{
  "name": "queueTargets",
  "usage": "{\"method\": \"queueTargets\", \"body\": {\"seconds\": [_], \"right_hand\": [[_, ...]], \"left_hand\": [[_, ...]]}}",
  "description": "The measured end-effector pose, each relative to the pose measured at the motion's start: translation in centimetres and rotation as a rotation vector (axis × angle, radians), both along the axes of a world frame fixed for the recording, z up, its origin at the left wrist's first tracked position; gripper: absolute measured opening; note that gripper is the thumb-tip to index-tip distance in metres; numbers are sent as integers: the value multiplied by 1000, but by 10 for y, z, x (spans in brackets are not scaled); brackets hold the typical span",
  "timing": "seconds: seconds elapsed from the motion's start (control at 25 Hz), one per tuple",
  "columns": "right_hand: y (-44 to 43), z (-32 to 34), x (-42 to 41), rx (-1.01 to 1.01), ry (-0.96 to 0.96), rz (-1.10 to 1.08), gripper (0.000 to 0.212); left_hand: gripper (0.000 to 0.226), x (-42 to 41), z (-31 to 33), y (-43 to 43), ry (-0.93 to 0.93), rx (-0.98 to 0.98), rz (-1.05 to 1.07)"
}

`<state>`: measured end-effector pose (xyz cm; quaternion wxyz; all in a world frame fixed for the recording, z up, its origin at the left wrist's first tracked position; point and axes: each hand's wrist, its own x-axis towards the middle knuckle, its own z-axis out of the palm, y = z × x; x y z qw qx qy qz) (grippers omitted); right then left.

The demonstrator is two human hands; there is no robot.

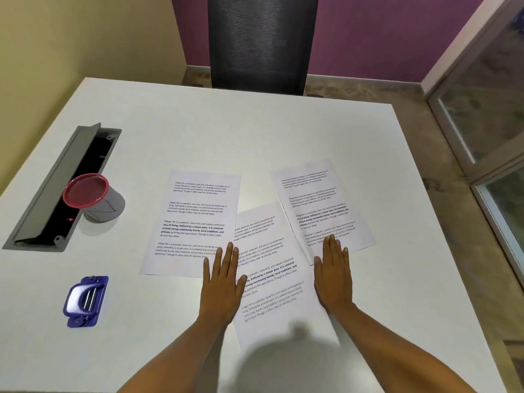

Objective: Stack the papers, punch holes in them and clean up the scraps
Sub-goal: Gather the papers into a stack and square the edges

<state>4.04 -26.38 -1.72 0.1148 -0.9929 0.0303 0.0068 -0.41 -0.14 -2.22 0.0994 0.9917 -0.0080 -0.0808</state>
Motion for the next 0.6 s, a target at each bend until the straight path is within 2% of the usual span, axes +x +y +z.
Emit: {"method": "queueTargets", "body": {"seconds": [0.08, 0.2, 0.36, 0.48, 0.6], "right_hand": [[1, -1, -14, 21, -32, 14, 65], [-2, -5, -30, 60, -39, 6, 56], [-10, -3, -38, 221, -83, -71, 47], [-17, 9, -26, 425, -207, -233, 34], [-34, 23, 9, 469, -213, -508, 45]], "left_hand": [[65, 0, -1, 0, -6, 4, -1], [65, 2, -1, 2, 3, 0, -5], [65, 1, -2, 3, 9, -6, -9], [65, 1, -1, 3, 6, -26, -3], [65, -3, 3, 5, 1, -80, 54]]}}
